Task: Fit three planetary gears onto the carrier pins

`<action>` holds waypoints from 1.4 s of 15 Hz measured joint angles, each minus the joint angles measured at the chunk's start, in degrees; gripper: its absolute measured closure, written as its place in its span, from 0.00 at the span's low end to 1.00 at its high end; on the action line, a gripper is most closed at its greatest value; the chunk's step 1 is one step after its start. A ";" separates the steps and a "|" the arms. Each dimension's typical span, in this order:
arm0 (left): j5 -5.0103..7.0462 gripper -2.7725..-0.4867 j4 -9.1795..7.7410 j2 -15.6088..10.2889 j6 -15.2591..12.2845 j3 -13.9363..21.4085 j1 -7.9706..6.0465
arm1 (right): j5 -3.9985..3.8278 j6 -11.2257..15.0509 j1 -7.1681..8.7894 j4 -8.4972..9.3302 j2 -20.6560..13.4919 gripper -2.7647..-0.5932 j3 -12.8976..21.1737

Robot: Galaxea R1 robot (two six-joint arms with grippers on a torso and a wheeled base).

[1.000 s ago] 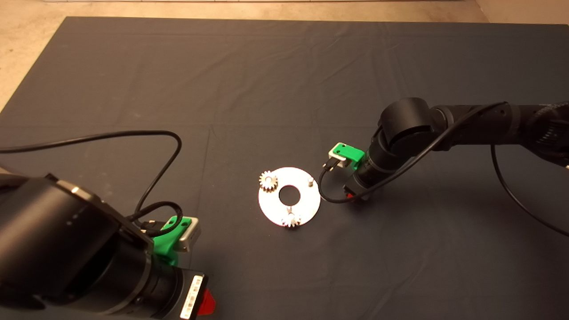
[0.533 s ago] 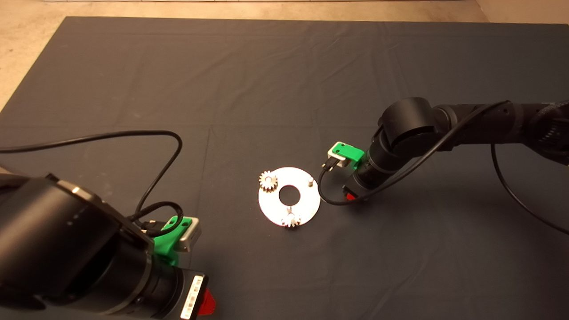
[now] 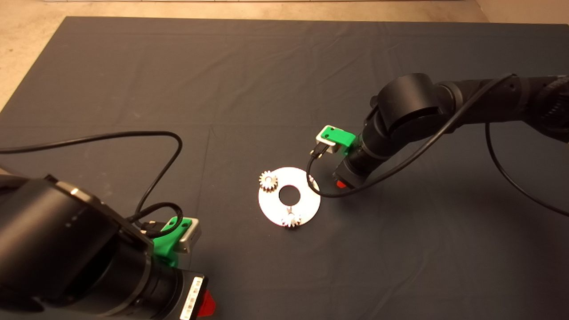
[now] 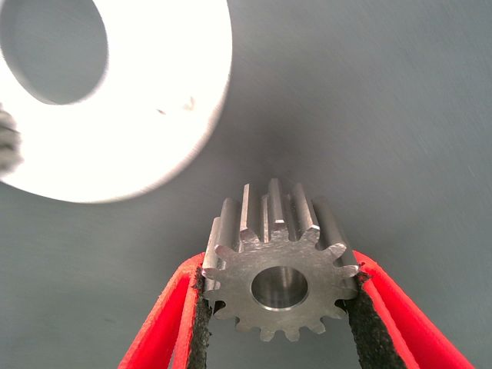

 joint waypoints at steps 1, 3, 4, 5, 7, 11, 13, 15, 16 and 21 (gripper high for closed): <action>-0.02 0.32 -0.02 0.00 0.00 0.02 0.00 | -0.02 0.20 0.29 0.09 0.88 0.78 -0.02; 0.00 0.32 -0.02 0.00 0.00 0.02 0.00 | 0.13 0.44 0.63 0.33 2.52 0.78 -0.55; -0.02 0.32 -0.02 0.00 0.00 0.02 0.00 | 0.11 0.61 0.67 0.41 3.23 0.78 -1.14; -0.02 0.32 -0.02 0.00 0.00 0.02 0.00 | 0.09 0.69 0.65 0.43 3.74 0.78 -1.75; -0.02 0.32 -0.02 0.00 0.00 0.02 0.00 | 0.00 1.00 0.65 0.44 4.89 0.78 -3.08; 0.00 0.32 -0.02 0.00 0.00 0.02 0.00 | 0.05 1.11 0.65 0.49 6.95 0.78 -5.89; 0.00 0.32 0.00 0.00 0.00 0.02 0.00 | 0.05 1.24 0.65 0.49 7.68 0.78 -6.84; -0.02 0.32 -0.02 0.00 0.00 0.02 0.00 | -0.02 1.27 0.65 0.67 8.51 0.78 -7.86; -0.02 0.32 -0.02 0.00 0.00 0.02 0.00 | 0.02 1.27 0.65 0.75 8.89 0.78 -8.33; -0.02 0.32 -0.02 0.01 0.00 0.02 0.00 | -0.04 1.29 0.65 1.32 9.50 0.78 -9.87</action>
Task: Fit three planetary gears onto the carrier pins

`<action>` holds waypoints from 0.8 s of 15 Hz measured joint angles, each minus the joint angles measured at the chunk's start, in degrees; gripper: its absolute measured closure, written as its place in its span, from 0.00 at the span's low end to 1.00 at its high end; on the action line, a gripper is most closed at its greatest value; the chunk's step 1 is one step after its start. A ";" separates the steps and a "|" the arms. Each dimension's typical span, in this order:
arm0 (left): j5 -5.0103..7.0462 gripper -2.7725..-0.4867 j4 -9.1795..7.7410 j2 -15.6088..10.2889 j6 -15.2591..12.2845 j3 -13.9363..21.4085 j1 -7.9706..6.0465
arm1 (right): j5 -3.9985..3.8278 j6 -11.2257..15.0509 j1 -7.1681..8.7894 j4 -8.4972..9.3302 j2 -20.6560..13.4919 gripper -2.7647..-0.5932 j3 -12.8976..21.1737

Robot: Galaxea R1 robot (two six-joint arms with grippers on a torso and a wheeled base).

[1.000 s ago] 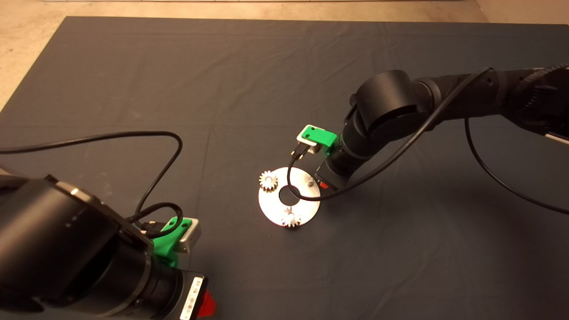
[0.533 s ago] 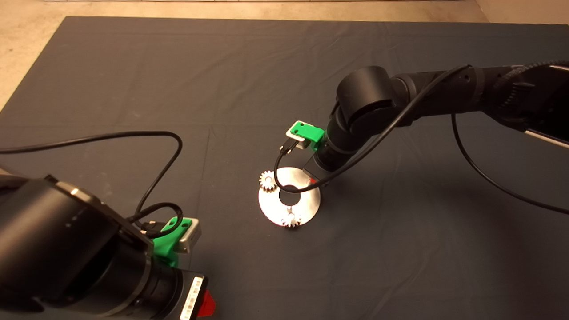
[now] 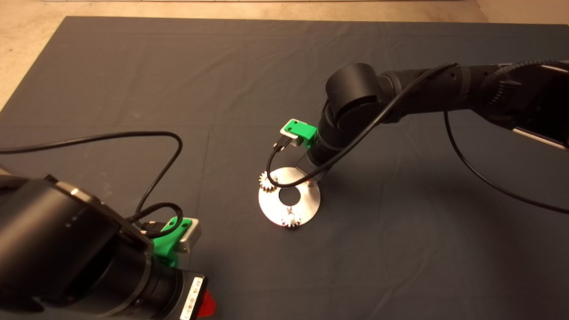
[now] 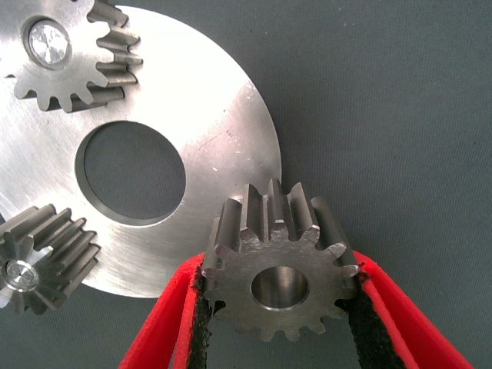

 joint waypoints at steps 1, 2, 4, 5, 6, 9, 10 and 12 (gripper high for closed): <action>0.00 0.32 0.01 -0.01 0.00 0.00 0.00 | 0.00 0.00 0.00 0.02 0.20 0.78 -0.11; 0.00 0.32 0.01 -0.01 0.00 0.00 0.01 | 0.05 0.00 0.00 0.14 0.38 0.78 -0.13; 0.00 0.32 0.02 -0.01 0.00 0.00 0.00 | 0.11 0.00 -0.01 0.45 0.59 0.78 -0.22; 0.00 0.32 0.02 -0.01 0.00 0.00 0.00 | 0.11 0.00 -0.06 0.55 0.59 0.78 -0.29; 0.02 0.32 0.02 -0.01 0.00 0.00 0.01 | 0.04 0.00 -0.24 0.57 0.59 0.78 -0.38; 0.00 0.32 0.01 -0.01 0.00 0.00 0.02 | 0.04 0.00 -0.63 1.00 0.59 0.78 -0.40; 0.00 0.32 0.02 -0.01 0.00 0.00 0.01 | 0.06 0.00 -0.62 1.05 0.59 0.78 -0.40; 0.00 0.32 0.02 -0.01 0.00 0.00 0.01 | 0.06 0.00 -0.63 1.08 0.59 0.78 -0.44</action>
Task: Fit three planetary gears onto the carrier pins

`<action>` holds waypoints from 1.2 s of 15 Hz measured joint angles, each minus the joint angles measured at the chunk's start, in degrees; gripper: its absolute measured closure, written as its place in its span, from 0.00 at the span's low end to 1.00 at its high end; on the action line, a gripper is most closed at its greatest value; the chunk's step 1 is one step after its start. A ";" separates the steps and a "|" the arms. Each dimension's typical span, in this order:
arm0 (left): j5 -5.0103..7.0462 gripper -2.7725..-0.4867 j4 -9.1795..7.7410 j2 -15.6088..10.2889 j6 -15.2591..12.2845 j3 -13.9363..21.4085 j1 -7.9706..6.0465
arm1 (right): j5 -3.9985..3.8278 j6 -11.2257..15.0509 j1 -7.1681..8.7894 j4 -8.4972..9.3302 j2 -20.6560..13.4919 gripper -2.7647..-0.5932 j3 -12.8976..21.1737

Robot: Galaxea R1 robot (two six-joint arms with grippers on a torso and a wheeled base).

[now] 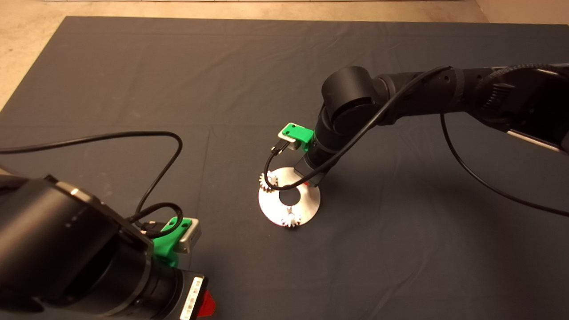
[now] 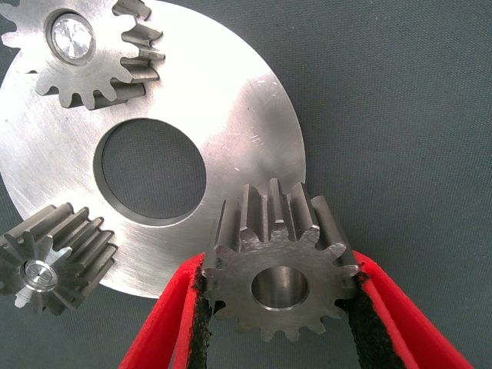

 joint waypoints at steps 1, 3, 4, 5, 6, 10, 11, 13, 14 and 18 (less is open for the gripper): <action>0.02 0.32 0.00 0.00 0.00 0.00 -0.01 | 0.00 0.00 -0.01 0.17 0.00 0.78 0.00; 0.00 0.32 0.00 0.00 0.00 0.00 -0.01 | 0.00 0.00 -0.01 0.60 0.00 0.77 0.00; 0.00 0.32 -0.01 0.00 0.00 0.00 -0.01 | 0.00 0.00 -0.04 0.75 0.00 0.77 0.00; 0.01 0.32 0.00 0.00 0.00 0.00 -0.01 | 0.00 0.00 -0.12 0.87 0.00 0.78 0.00; 0.00 0.32 0.00 0.00 0.00 0.00 -0.01 | 0.06 0.00 -0.34 0.88 0.00 0.78 0.00; 0.02 0.32 0.00 0.00 0.00 0.00 -0.01 | 0.00 0.00 -0.65 1.10 -0.01 0.78 0.00; 0.00 0.32 0.00 0.00 0.00 0.00 0.00 | 0.02 0.00 -0.65 1.10 -0.01 0.78 -0.02; 0.00 0.32 0.00 0.00 0.00 0.00 -0.01 | 0.02 0.00 -0.65 1.12 -0.04 0.78 -0.05; 0.00 0.32 0.00 0.00 0.00 0.00 -0.01 | 0.00 0.00 -0.65 1.15 -0.05 0.78 -0.07; 0.00 0.32 0.00 0.00 0.00 0.00 -0.01 | 0.02 -0.02 -0.69 1.18 -0.32 0.78 -0.20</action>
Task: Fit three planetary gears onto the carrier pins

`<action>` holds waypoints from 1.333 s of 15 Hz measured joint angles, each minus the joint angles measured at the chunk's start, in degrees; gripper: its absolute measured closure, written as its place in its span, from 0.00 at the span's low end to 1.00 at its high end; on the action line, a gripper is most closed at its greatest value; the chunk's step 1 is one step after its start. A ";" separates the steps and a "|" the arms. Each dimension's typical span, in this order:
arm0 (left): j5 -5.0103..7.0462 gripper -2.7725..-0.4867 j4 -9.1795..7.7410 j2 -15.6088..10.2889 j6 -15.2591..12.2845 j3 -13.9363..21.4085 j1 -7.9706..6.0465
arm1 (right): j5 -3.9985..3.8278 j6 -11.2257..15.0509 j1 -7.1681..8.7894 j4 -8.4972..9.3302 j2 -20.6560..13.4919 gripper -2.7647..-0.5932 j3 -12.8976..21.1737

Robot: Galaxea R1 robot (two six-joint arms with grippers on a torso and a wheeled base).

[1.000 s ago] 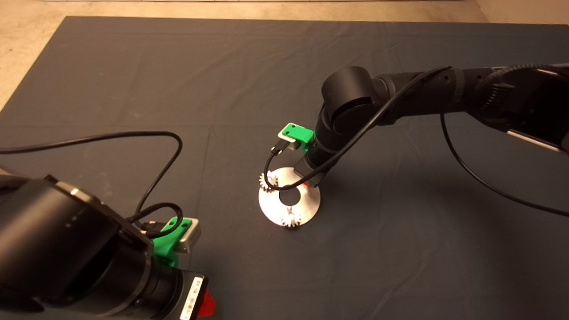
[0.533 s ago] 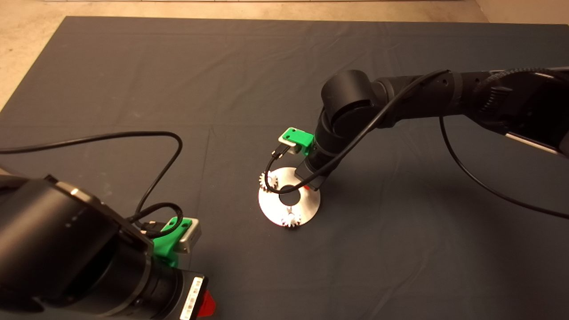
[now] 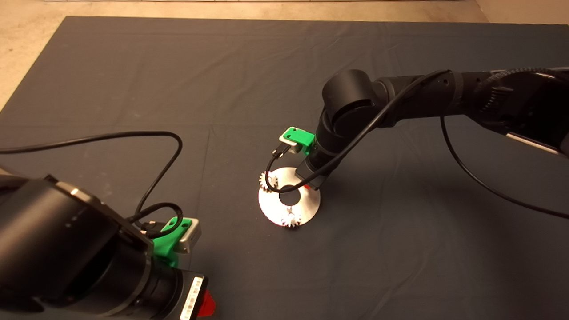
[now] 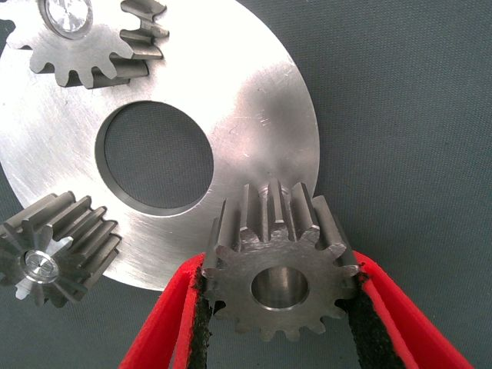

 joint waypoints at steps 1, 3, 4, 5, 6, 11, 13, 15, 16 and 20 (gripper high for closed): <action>0.00 0.32 0.00 0.00 0.00 0.00 0.02 | -0.09 0.00 -0.13 0.02 -0.02 0.78 -0.11; 0.01 0.32 0.00 0.00 0.00 0.00 0.01 | -0.07 -0.02 -0.29 0.05 -0.02 0.78 -0.21; 0.01 0.32 0.00 0.00 0.00 0.00 0.01 | -0.09 -0.02 -0.30 0.06 -0.02 0.78 -0.29; 0.00 0.32 0.00 0.00 0.00 0.00 0.00 | -0.07 -0.01 -0.28 0.07 -0.02 0.78 -0.33; 0.01 0.32 0.00 0.00 0.00 0.00 0.00 | -0.07 -0.02 -0.30 0.07 -0.02 0.78 -0.33; 0.00 0.32 0.00 0.00 0.00 0.00 0.00 | -0.16 -0.02 -0.72 0.07 -0.02 0.78 -0.40; 0.00 0.32 0.00 0.00 0.00 0.00 0.02 | -0.16 -0.02 -0.74 0.07 -0.02 0.78 -0.40; 0.02 0.32 0.00 0.00 0.00 0.00 0.01 | -0.16 -0.02 -0.88 0.07 -0.02 0.78 -0.40; 0.01 0.32 0.00 0.00 0.00 0.00 0.00 | -0.13 -0.02 -0.94 0.05 -0.02 0.78 -0.41; 0.00 0.32 0.00 0.00 0.00 0.00 0.01 | -0.16 -0.05 -1.24 0.00 0.00 0.78 -0.46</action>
